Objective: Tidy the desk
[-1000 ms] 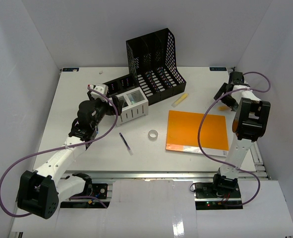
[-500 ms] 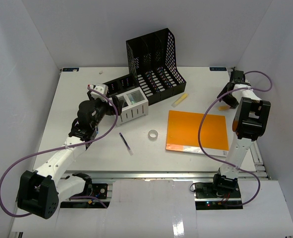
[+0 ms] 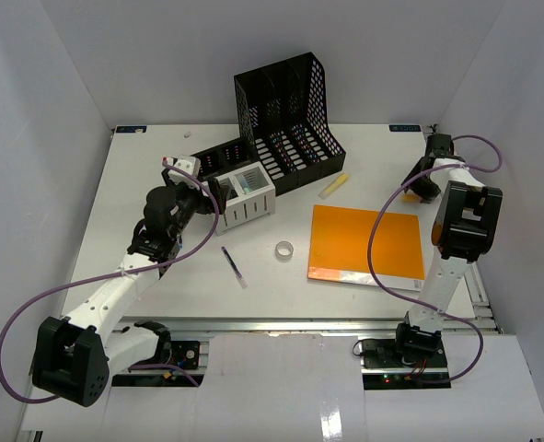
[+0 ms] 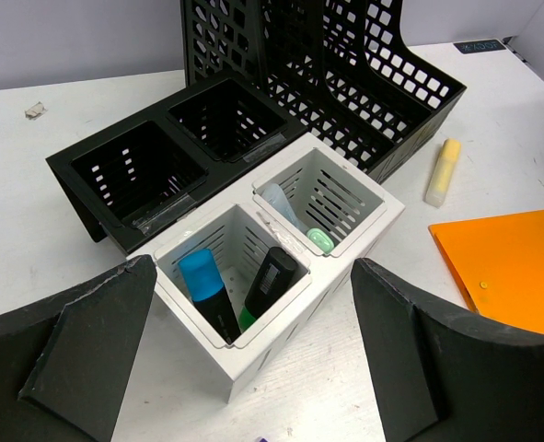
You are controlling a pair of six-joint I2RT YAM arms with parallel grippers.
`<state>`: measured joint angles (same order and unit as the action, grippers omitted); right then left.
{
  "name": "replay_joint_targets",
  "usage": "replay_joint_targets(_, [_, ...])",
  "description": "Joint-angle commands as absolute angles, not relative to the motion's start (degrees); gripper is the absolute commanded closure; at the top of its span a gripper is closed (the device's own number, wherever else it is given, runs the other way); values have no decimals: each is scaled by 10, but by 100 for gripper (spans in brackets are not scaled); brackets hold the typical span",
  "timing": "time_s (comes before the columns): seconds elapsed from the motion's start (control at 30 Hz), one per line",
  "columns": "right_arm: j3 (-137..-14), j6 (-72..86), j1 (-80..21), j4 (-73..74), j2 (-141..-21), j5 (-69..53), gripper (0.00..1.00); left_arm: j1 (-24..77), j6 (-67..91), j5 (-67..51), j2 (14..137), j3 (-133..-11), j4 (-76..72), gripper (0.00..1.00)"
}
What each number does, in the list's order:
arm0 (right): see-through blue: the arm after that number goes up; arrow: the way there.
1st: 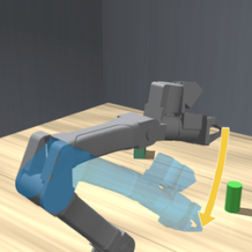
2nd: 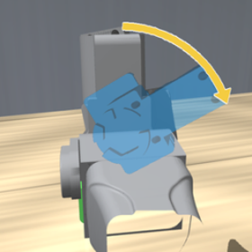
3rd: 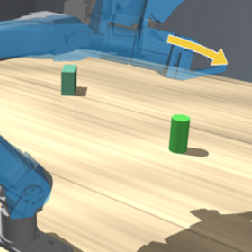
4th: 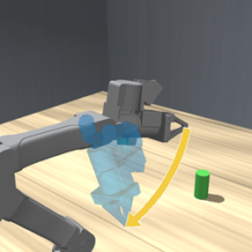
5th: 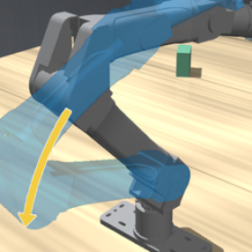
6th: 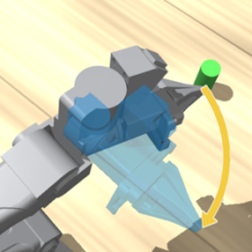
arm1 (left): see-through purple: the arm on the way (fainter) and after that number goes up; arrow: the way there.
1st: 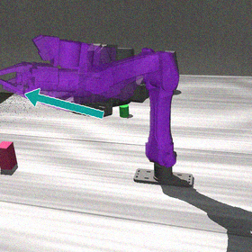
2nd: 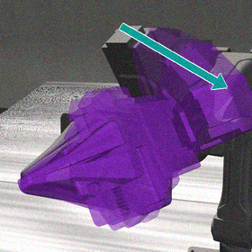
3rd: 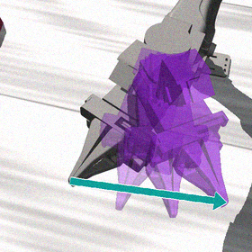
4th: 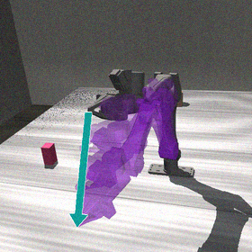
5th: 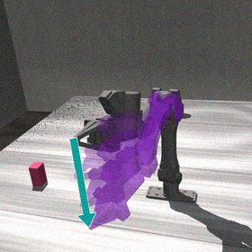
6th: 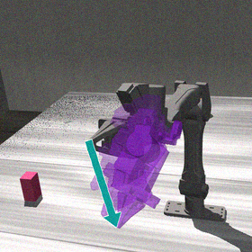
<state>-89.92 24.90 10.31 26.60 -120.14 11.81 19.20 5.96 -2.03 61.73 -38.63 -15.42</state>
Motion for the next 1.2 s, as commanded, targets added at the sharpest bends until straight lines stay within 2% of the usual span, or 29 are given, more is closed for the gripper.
replay_joint_targets(0.0, [-866,253,92,263,-1160,101,41,191,58,-17,606,-401,-153,2])
replay_joint_targets(0.3, [-852,254,74,259,-1170,129,42,190,55,-12,599,-401,-152,2])
replay_joint_targets(0.47, [-812,244,73,241,-1149,109,61,191,54,-12,598,-401,-152,2])
replay_joint_targets(0.7, [-774,209,63,233,-1115,69,74,190,56,-15,595,-402,-152,2])
replay_joint_targets(1.17, [-675,62,-30,154,-985,5,92,190,72,-47,591,-399,-156,2])
